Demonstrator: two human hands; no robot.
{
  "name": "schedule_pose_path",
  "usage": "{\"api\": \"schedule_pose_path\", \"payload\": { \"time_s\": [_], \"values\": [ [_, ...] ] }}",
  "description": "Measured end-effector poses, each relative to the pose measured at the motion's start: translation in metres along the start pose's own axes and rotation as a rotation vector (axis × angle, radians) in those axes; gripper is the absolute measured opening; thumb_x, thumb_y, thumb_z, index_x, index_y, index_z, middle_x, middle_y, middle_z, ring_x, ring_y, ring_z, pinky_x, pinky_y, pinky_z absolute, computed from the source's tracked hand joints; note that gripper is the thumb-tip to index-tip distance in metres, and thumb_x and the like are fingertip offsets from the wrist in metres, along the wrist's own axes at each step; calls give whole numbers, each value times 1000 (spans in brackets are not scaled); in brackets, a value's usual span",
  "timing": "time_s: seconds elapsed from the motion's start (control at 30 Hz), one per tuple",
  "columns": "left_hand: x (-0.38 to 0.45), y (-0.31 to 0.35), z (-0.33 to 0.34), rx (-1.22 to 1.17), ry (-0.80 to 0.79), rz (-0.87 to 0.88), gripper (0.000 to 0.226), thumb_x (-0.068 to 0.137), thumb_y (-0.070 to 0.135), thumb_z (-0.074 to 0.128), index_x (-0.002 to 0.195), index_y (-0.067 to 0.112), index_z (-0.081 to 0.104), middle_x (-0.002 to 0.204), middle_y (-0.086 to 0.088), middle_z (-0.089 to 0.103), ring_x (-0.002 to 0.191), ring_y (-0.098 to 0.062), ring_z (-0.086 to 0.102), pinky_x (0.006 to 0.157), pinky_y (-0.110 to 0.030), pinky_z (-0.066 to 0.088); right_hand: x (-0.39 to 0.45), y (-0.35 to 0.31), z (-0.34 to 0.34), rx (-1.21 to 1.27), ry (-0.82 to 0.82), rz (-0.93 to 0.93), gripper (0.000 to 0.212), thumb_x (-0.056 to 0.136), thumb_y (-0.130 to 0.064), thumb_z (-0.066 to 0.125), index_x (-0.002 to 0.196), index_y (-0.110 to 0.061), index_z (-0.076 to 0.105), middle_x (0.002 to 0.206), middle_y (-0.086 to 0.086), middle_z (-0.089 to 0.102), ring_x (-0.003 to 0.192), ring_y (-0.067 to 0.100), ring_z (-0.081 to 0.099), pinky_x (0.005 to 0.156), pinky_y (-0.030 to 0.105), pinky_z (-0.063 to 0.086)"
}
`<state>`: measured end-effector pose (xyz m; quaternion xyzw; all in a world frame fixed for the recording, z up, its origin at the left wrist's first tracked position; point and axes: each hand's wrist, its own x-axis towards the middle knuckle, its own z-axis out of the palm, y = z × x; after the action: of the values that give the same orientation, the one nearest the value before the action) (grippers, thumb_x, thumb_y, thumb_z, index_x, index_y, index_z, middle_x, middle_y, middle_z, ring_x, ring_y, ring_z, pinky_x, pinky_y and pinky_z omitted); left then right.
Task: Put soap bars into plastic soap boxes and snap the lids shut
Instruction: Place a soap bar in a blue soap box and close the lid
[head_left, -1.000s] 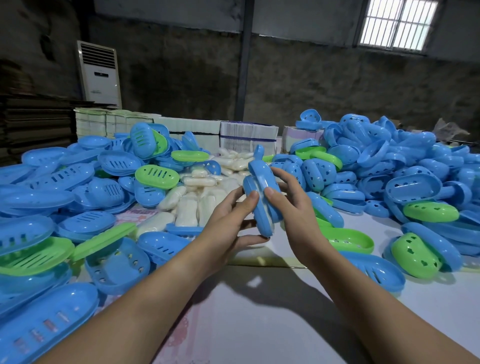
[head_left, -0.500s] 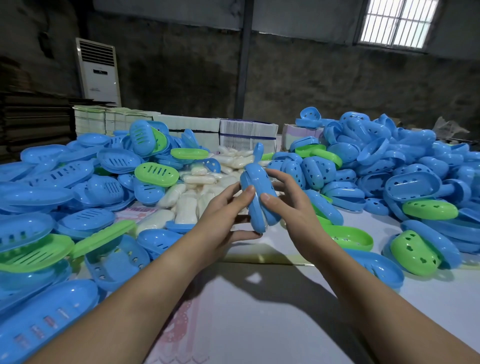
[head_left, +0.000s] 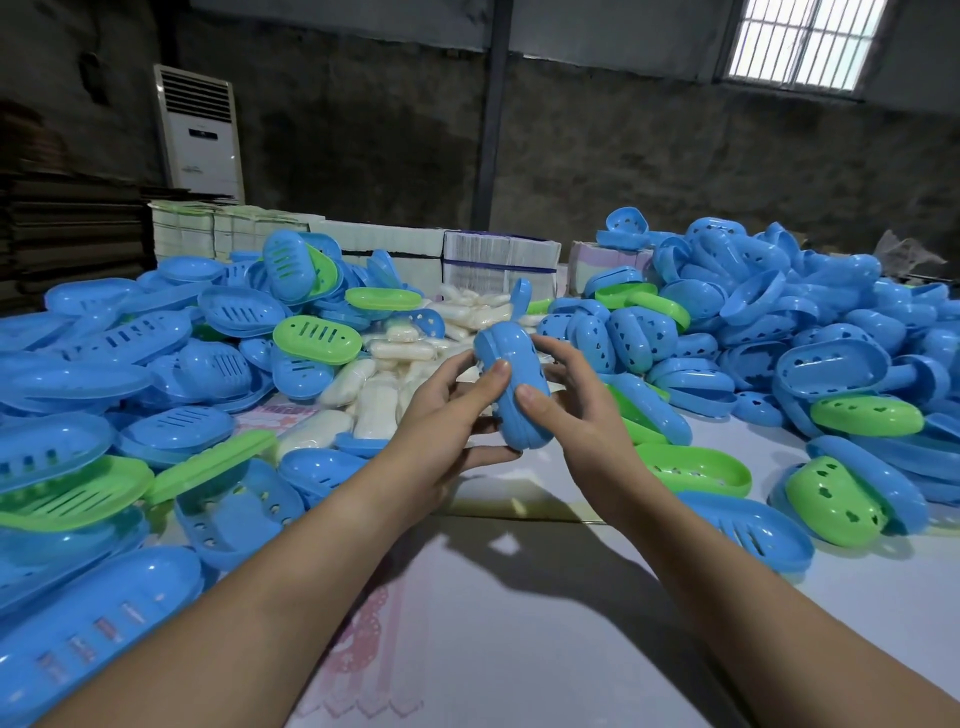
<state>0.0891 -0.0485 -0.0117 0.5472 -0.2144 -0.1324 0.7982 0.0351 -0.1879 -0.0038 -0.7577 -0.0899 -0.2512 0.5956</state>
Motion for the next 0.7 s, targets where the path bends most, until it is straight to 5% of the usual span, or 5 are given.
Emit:
{"api": "schedule_pose_path", "payload": {
  "time_s": [0.17,0.27,0.47,0.6,0.7],
  "values": [
    [0,-1,1,-6,-2,2,45,93,36,69,135,25,59,122,-16,70,95,-27,77,67,-37,62,0,2,-1,1,-14,-4,47,92,-10,65,136,-22,52,127,16,55,100,32,61,74,24,56],
    [0,-1,0,0,5,8,54,83,40,72,134,24,60,122,-17,69,92,-26,77,68,-39,62,1,2,-2,4,-27,-5,46,92,-11,66,134,-25,53,127,16,55,93,22,60,74,21,55],
    [-1,0,-1,22,-32,8,60,82,40,71,138,23,58,126,-18,67,92,-24,77,70,-40,62,4,1,-11,1,-74,-2,51,79,-30,67,129,-35,55,129,13,56,109,35,58,95,38,54],
    [-2,-3,1,22,-31,6,45,95,32,66,138,23,58,126,-20,67,86,-21,77,65,-37,62,3,5,-12,6,-108,-1,56,81,-28,66,135,-25,53,131,13,58,101,14,60,83,19,52],
    [-1,-3,0,32,-24,15,47,92,33,68,137,24,59,125,-20,68,90,-23,77,65,-36,61,4,6,-12,11,-111,3,57,81,-27,67,137,-24,53,132,12,58,115,14,59,85,17,50]
  ]
}}
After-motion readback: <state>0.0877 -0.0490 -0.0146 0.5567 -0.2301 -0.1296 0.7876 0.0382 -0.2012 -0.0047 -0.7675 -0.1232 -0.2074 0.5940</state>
